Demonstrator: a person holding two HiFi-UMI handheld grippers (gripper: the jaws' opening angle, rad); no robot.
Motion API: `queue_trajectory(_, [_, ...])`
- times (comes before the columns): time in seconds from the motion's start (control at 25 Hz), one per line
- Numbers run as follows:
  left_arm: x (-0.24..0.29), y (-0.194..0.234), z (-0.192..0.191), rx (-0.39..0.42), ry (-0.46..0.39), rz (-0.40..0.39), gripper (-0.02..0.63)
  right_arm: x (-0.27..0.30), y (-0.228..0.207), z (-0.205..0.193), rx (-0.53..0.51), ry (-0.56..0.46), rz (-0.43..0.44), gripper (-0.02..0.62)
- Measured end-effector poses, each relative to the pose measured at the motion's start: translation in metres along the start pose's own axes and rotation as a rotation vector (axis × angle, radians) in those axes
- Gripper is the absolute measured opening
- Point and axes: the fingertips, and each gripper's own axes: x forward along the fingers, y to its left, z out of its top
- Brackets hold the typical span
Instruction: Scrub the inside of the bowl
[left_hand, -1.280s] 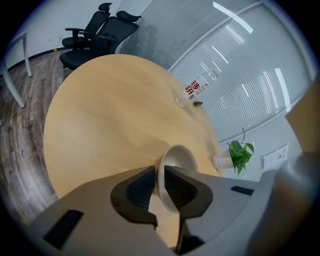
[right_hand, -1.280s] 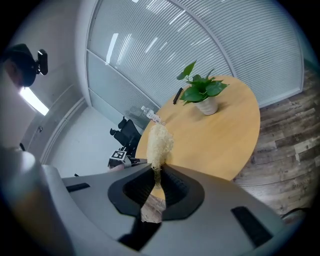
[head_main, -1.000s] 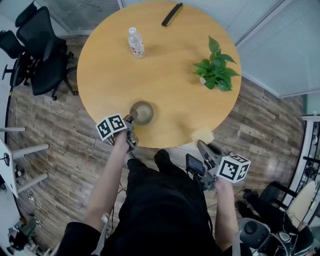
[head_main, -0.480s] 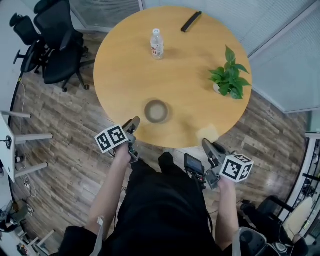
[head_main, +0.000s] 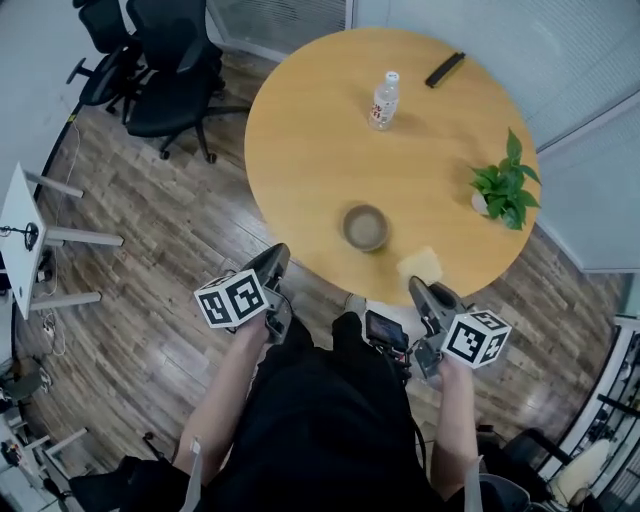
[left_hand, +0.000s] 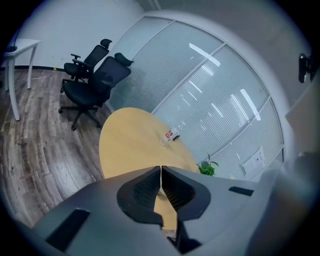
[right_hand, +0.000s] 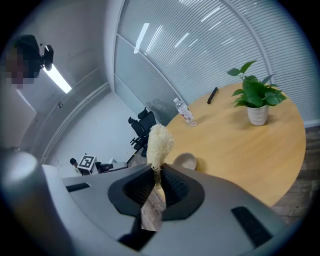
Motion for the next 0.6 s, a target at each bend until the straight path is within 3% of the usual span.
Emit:
queue_trajectory(0.32, [-0.064,-0.003,0.038,0.121,-0.135,-0.109,0.011,0.047,0.070,0.004,-0.106,-0.026,0.116,0.040])
queue_trajectory(0.6, [-0.107,-0.033,0.056,0.312,-0.226,-0.254,0.011,0.066,0.145,0.009,-0.350,-0.083,0.299,0.040])
